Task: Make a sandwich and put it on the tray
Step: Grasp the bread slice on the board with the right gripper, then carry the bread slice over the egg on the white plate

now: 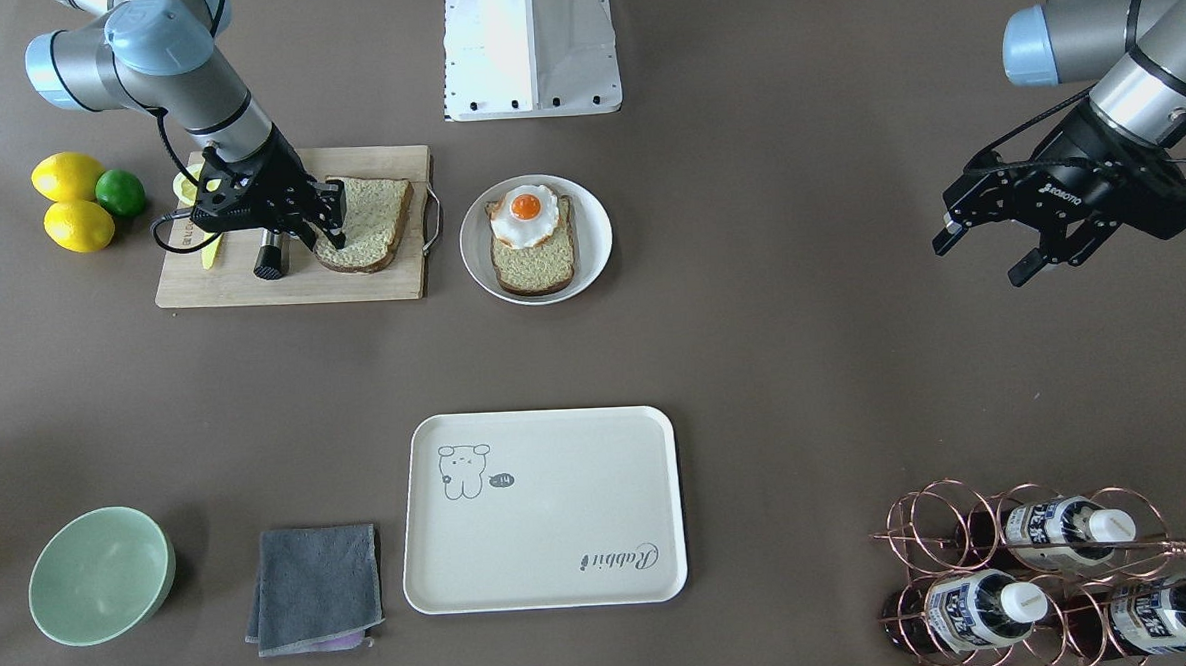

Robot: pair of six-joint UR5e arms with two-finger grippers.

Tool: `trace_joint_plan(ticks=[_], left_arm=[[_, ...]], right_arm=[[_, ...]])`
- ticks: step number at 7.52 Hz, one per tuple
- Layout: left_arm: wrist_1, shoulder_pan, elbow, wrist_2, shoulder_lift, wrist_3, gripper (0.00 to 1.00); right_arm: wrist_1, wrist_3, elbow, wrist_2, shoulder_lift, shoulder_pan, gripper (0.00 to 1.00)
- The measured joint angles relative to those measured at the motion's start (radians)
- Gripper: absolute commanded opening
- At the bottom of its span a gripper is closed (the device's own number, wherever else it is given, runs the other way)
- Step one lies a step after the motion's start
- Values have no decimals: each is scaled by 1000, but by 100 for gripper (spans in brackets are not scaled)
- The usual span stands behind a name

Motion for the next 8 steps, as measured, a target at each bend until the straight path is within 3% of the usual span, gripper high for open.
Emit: trace_joint_plan(ticks=[4, 8], left_arm=[[0, 1, 1, 0, -4, 3, 99], [0, 0, 1, -1, -5, 1, 99]], right_arm=[[1, 0, 11, 14, 2, 27, 0], [1, 0, 61, 148, 20, 136, 0]])
